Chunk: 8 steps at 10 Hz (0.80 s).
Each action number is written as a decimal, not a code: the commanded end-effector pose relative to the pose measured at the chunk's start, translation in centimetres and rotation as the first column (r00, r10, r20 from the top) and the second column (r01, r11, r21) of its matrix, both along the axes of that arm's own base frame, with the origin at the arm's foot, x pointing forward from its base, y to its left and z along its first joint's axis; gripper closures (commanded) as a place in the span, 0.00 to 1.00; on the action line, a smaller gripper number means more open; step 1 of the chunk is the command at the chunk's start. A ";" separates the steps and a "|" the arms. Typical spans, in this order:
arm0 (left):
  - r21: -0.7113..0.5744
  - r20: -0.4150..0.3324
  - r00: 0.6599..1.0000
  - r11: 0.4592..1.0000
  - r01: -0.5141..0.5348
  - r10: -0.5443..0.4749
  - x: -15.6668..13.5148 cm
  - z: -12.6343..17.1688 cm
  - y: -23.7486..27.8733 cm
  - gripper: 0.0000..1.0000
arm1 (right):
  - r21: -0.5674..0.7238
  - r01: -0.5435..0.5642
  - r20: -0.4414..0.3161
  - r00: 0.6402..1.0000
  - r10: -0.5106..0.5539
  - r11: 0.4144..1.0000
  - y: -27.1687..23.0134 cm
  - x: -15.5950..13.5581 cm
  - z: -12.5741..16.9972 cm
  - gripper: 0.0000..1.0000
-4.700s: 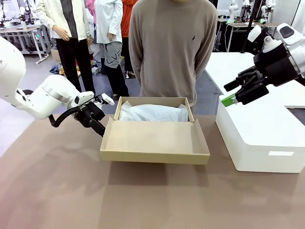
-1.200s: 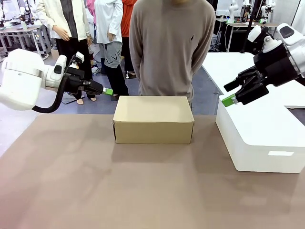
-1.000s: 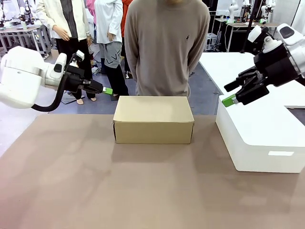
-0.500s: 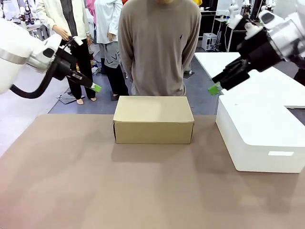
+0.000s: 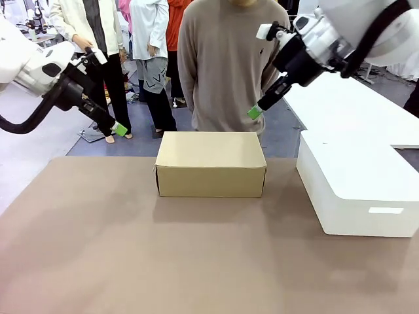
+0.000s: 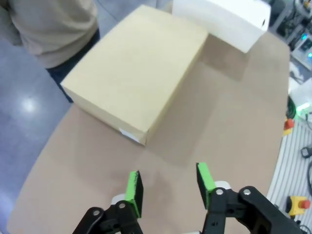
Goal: Pack the shoes into the box.
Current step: Press down on the lid of the Shoes Box.
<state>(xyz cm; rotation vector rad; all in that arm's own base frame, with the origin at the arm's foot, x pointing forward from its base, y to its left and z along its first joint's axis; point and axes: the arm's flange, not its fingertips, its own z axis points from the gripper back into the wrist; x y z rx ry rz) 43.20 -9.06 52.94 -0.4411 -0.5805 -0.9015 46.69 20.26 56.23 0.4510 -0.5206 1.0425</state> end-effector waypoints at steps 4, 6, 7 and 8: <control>0.022 0.035 0.999 1.000 -0.017 0.016 -2.9 1.0 -0.2 0.00 | -0.098 0.095 -0.038 0.994 -0.099 0.991 2.3 4.2 -0.5 1.00; -0.007 0.069 0.998 1.000 -0.008 0.008 -3.0 1.2 -0.2 0.00 | -0.071 0.059 -0.033 0.998 -0.062 0.996 1.6 3.5 -1.0 1.00; 0.014 0.038 0.999 1.000 0.006 -0.007 -2.5 1.5 -0.3 0.00 | -0.071 0.059 -0.033 0.998 -0.062 0.996 1.6 3.5 -1.0 1.00; 0.014 0.038 0.999 1.000 0.006 -0.007 -2.5 1.5 -0.3 0.00 | -0.071 0.059 -0.033 0.998 -0.062 0.996 1.6 3.5 -1.0 1.00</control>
